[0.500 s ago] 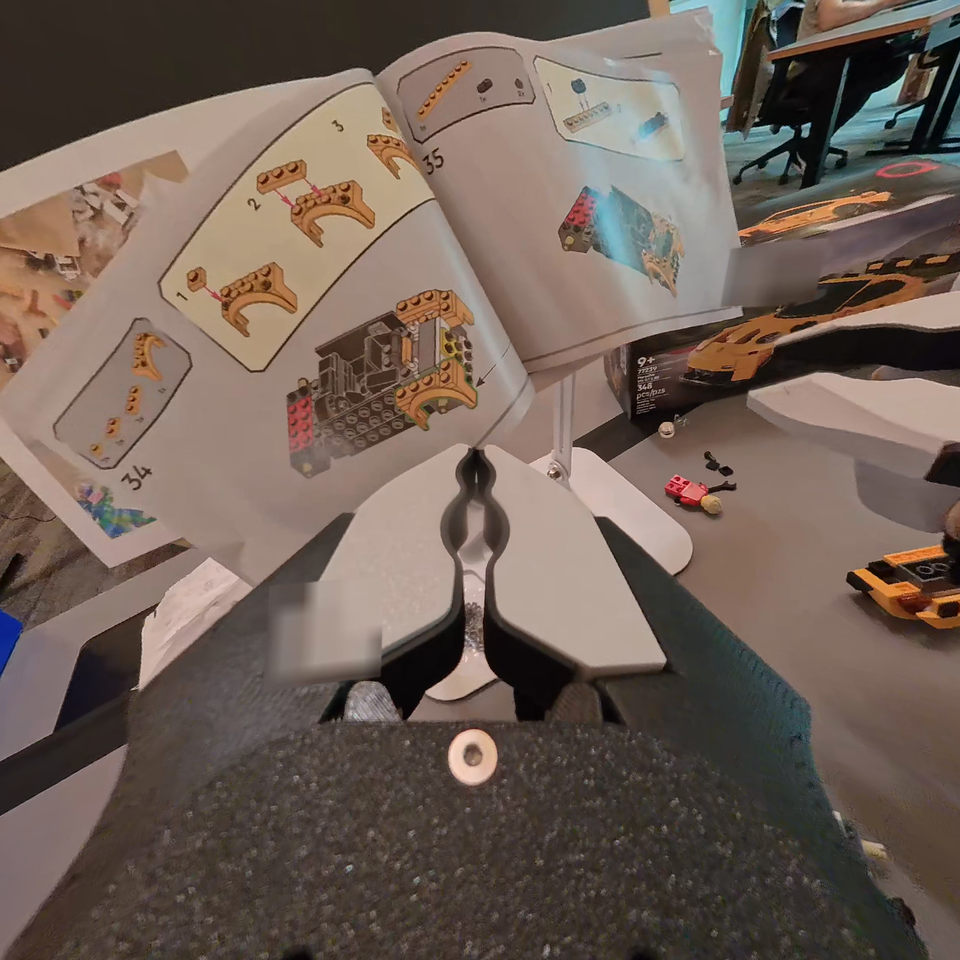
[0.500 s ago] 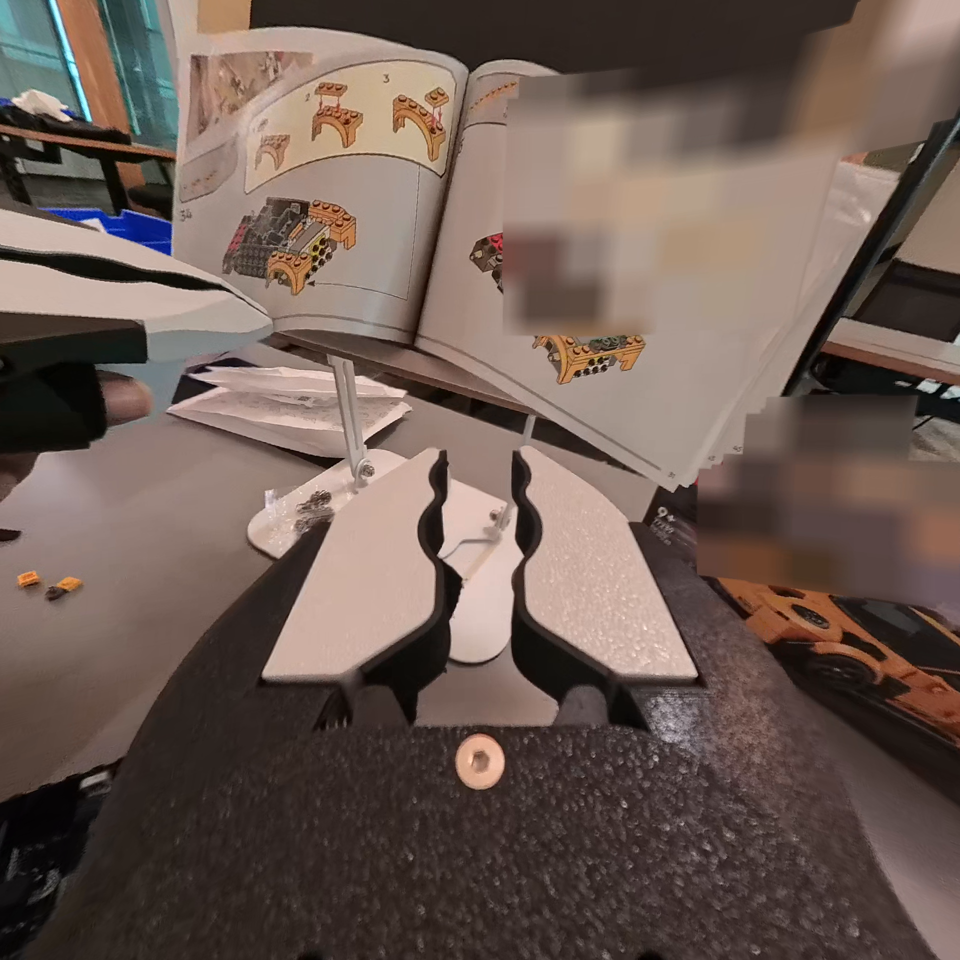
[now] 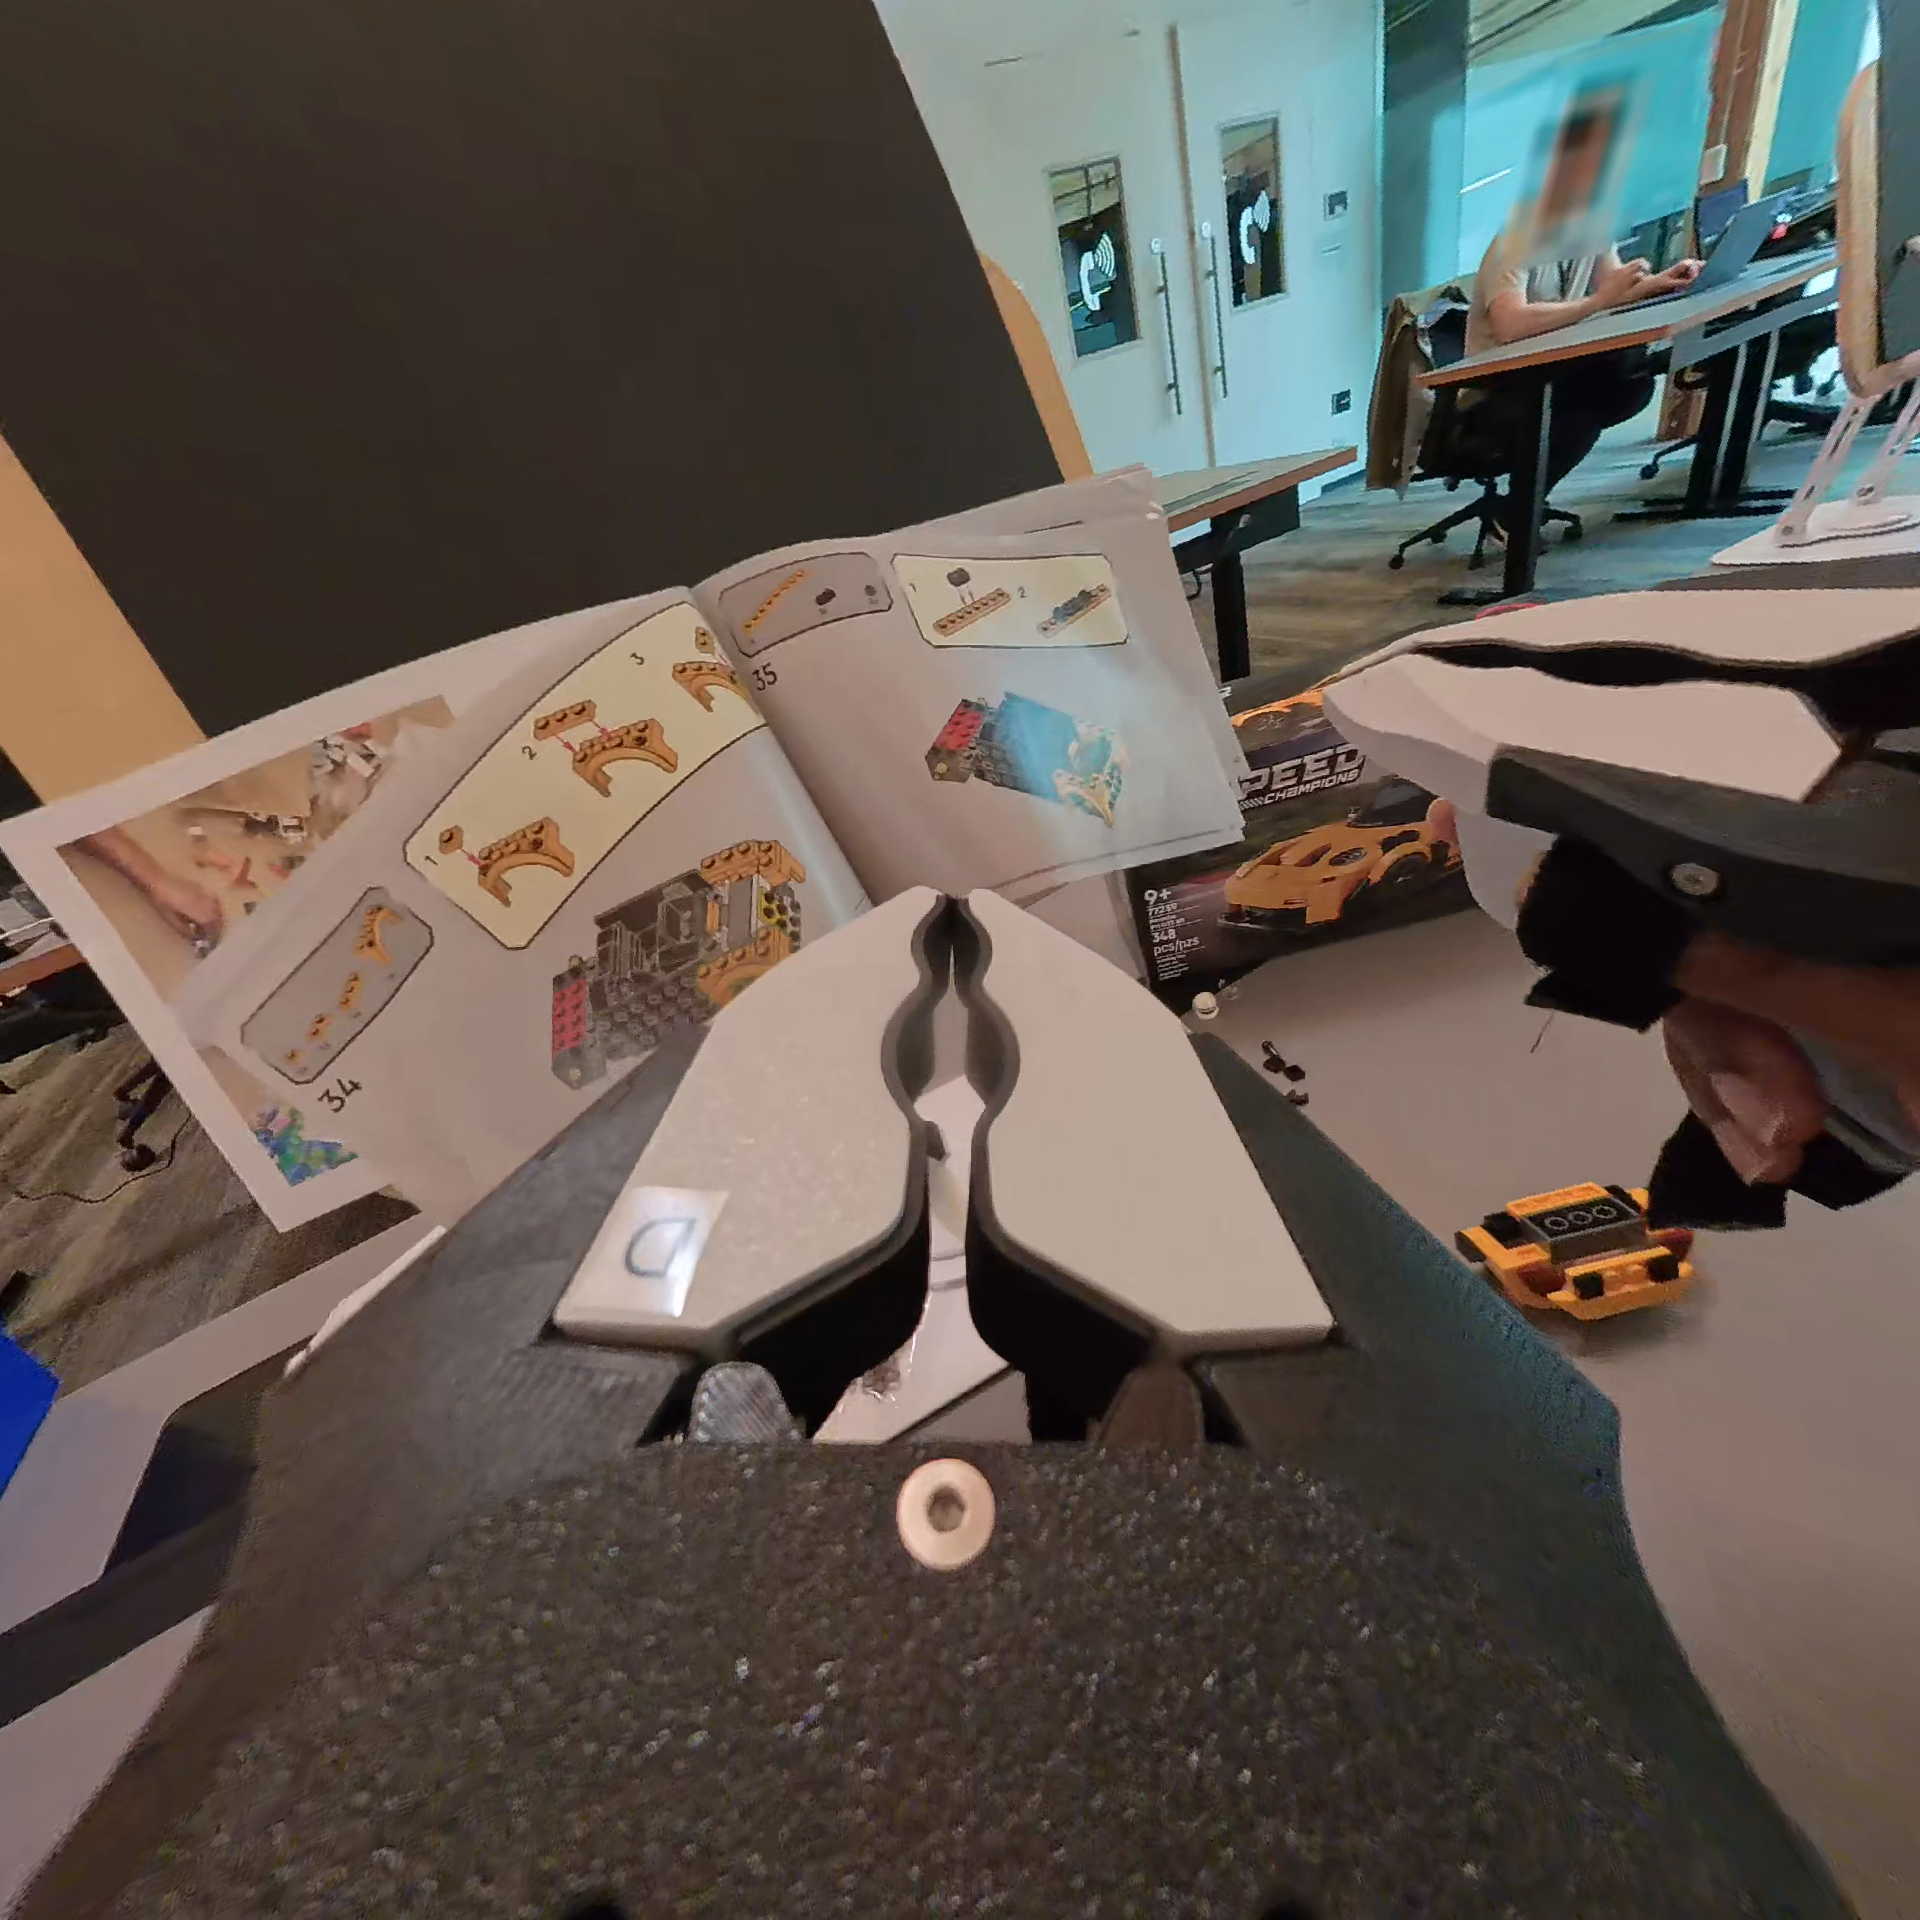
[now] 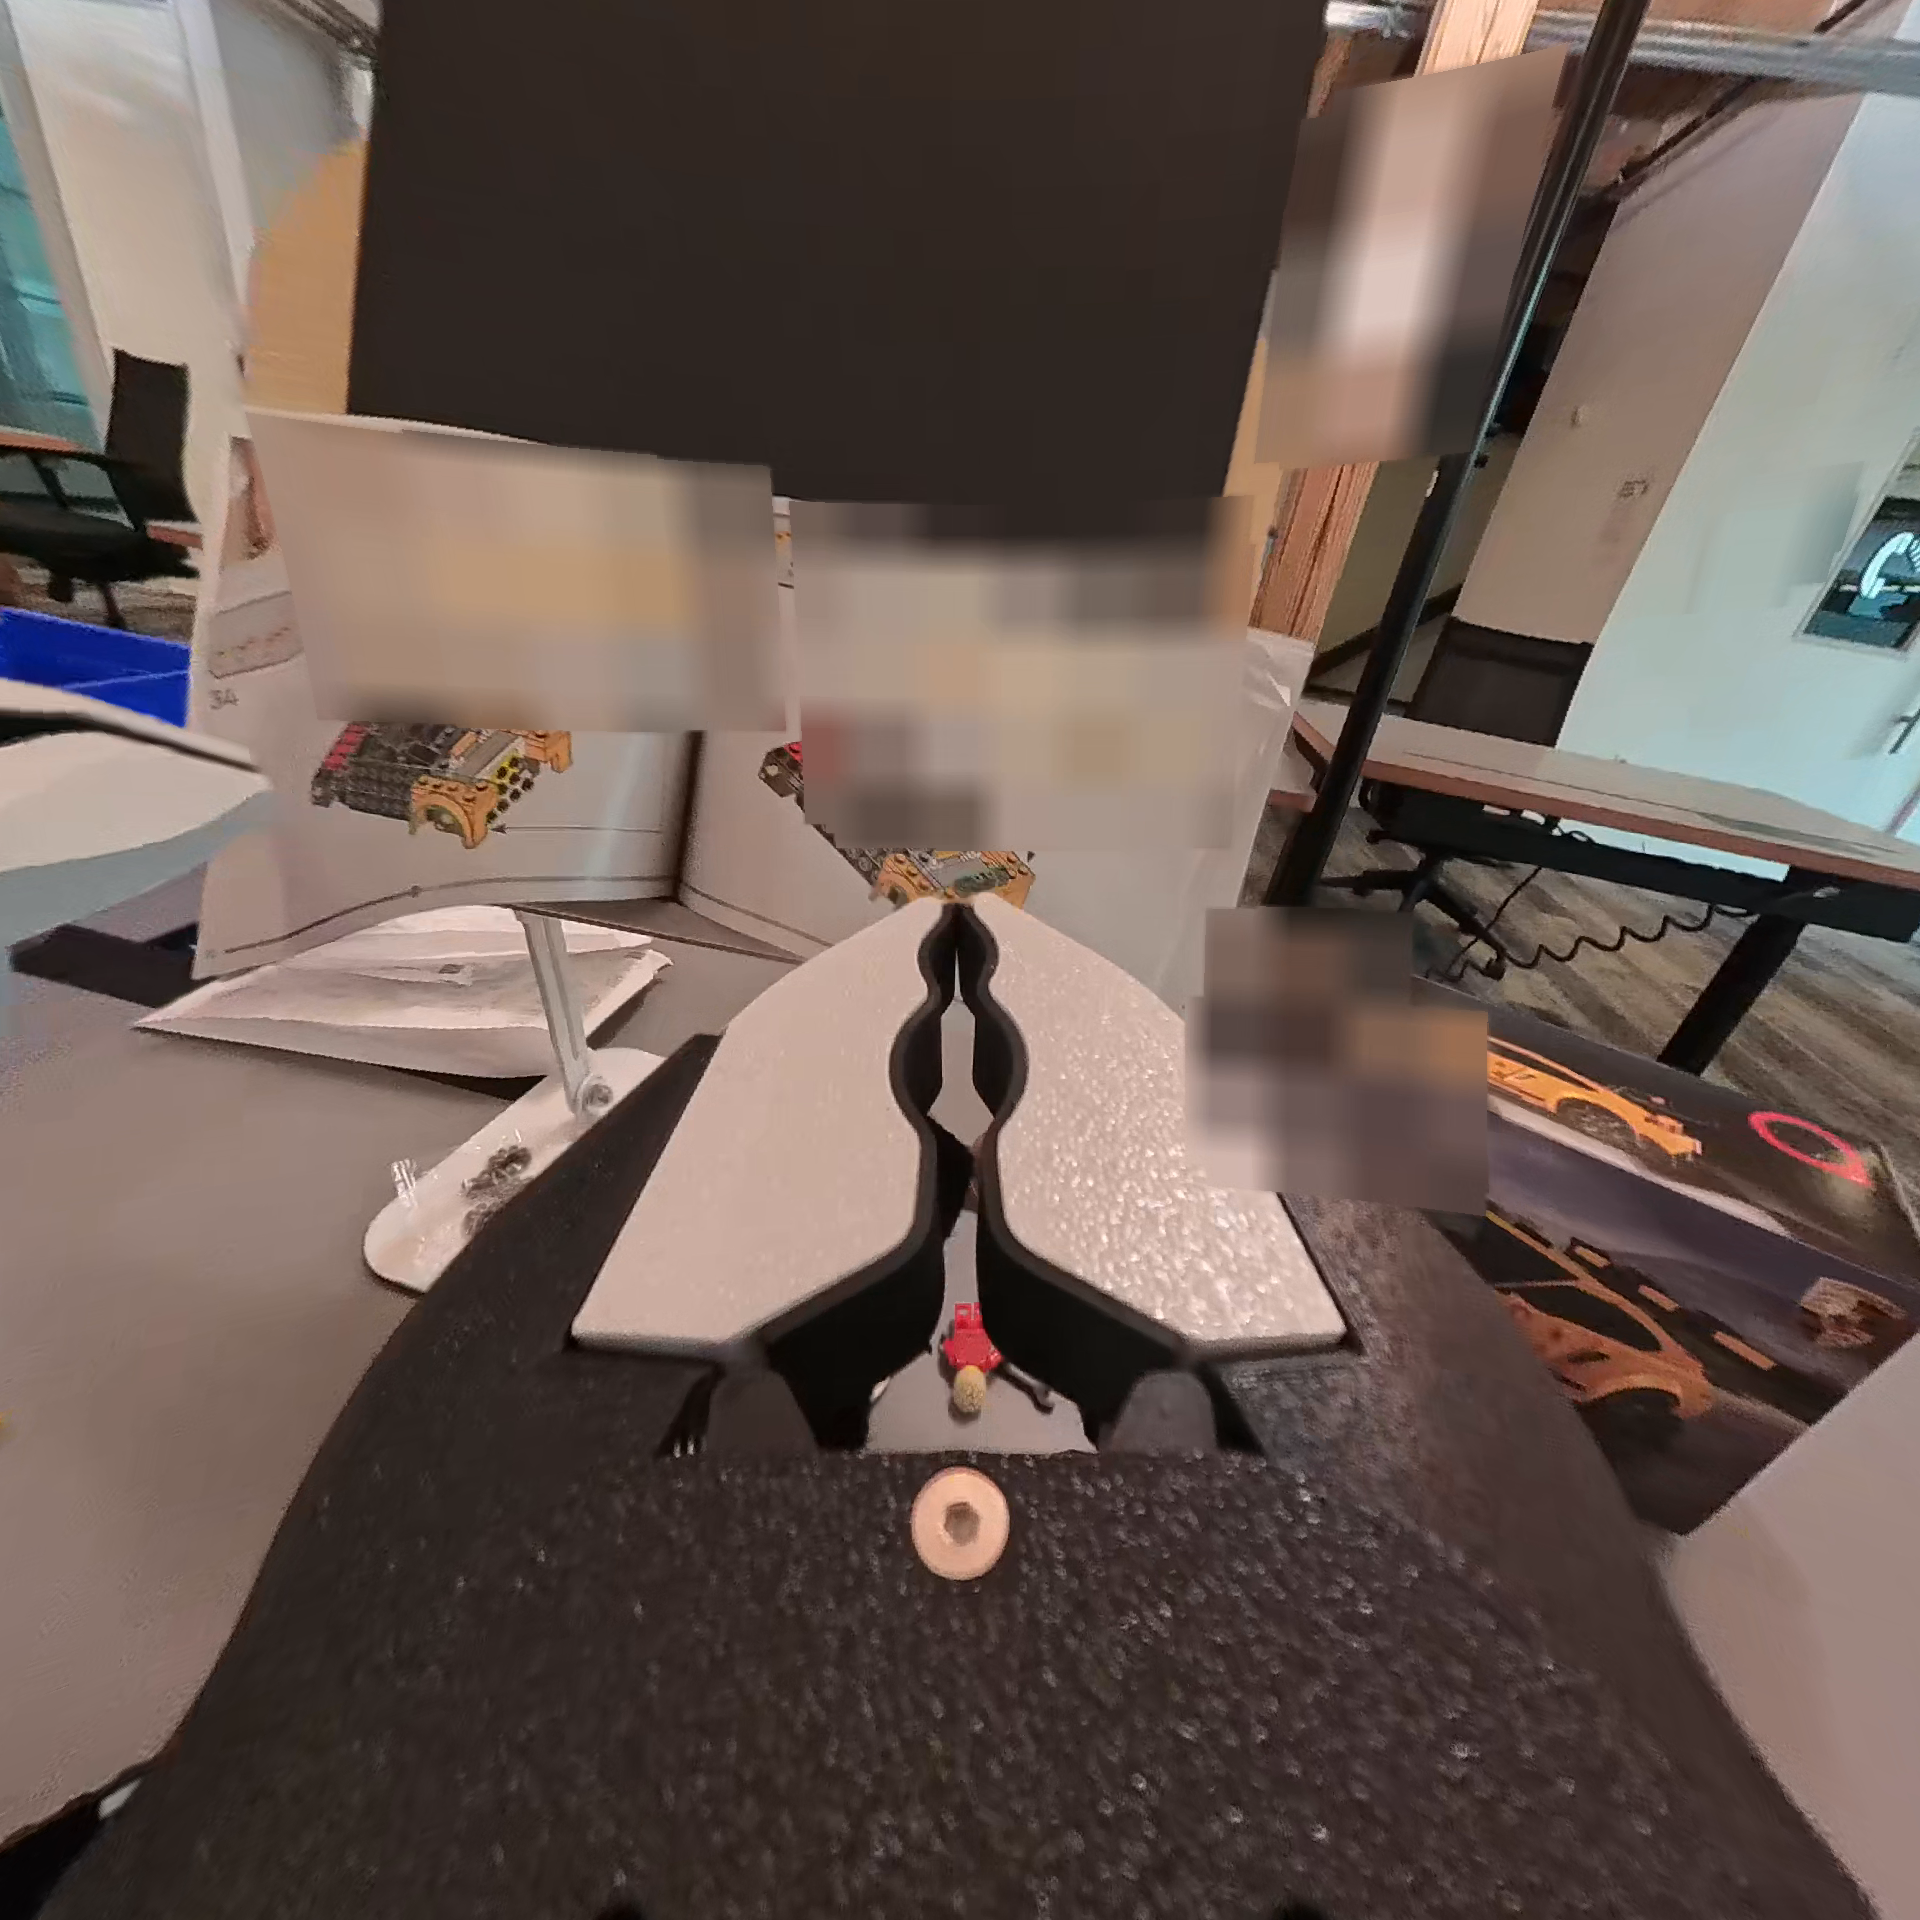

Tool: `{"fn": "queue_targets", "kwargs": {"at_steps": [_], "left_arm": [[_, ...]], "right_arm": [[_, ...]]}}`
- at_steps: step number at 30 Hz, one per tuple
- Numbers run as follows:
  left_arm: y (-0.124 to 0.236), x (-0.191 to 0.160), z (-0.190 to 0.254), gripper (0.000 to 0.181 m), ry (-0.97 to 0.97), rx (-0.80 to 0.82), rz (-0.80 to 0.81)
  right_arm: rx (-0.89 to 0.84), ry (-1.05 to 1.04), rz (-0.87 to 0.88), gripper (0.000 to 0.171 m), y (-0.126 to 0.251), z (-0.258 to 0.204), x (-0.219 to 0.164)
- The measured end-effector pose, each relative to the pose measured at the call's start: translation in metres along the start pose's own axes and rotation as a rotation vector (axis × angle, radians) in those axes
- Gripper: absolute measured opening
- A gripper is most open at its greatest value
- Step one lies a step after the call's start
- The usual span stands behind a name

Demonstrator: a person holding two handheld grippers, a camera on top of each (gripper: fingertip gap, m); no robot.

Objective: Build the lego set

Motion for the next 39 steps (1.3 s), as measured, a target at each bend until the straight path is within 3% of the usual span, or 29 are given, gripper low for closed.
{"fn": "queue_targets", "kwargs": {"at_steps": [15,24,39], "left_arm": [[-0.013,-0.033,-0.026,0.0,0.079,0.032,-0.046],[-0.015,-0.037,-0.029,0.0,0.08,0.037,-0.047],[-0.006,-0.027,-0.03,0.0,0.038,0.05,-0.003]], "right_arm": [[0.082,0.023,-0.008,0.0,-0.01,-0.018,-0.023],[0.142,0.033,0.093,0.0,0.002,-0.026,-0.008],[0.149,-0.015,0.08,0.0,0.005,-0.024,-0.006]]}}
Point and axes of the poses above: each gripper's, where its closed fingertips meet, y back along the fingers, x out of its top, z = x × y across the jaws, the point moved 9 cm from there along y, back along the fingers, and after that the axes turned 6 degrees about -z, right-handed, at the moved point
